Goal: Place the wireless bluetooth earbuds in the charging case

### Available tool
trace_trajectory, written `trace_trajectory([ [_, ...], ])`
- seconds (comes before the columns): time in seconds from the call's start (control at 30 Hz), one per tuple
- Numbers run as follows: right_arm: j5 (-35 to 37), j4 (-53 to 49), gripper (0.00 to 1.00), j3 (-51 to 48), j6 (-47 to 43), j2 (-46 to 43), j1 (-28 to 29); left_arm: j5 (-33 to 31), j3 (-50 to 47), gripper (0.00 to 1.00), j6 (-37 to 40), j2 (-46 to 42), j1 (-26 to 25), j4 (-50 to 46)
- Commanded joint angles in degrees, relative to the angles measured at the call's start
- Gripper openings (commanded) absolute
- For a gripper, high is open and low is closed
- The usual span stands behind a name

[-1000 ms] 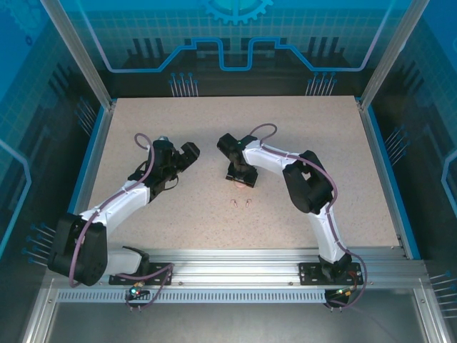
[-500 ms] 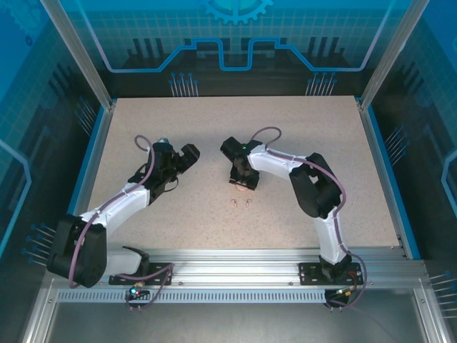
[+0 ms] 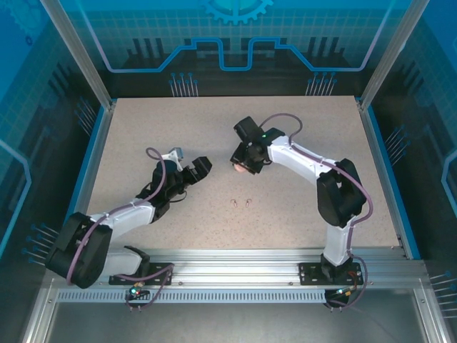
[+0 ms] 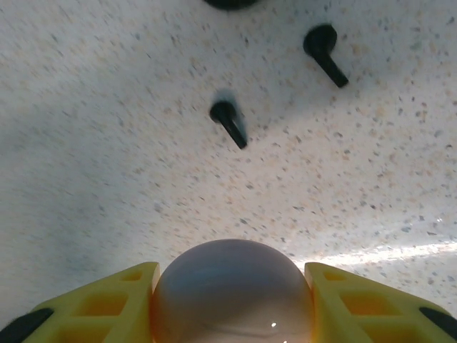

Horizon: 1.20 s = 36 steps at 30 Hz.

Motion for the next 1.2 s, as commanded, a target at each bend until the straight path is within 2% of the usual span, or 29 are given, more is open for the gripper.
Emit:
trace_trajectory([
  [0.0, -4.6, 2.4, 0.42, 2.6, 3.7, -0.1, -1.7, 4.6, 0.5, 0.99, 2.1, 3.5, -1.7, 10.5],
  [0.2, -9.7, 7.8, 0.42, 1.6, 9.4, 0.3, -3.7, 7.3, 3.9, 0.94, 2.9, 9.2, -3.7, 14.8],
  [0.37, -10.6, 8.2, 0.42, 2.4, 10.7, 0.5, -3.7, 8.4, 6.9, 0.77, 3.3, 13.3, -4.7, 17.1],
  [0.63, -11.1, 9.0, 0.42, 2.0, 11.3, -0.3, -3.2, 10.1, 11.4, 0.60, 2.7, 19.1, -5.7, 19.7],
  [1.17, -12.1, 11.2, 0.42, -0.1, 11.9, -1.1, -2.7, 9.0, 14.3, 0.48, 1.1, 24.6, -6.1, 22.9],
])
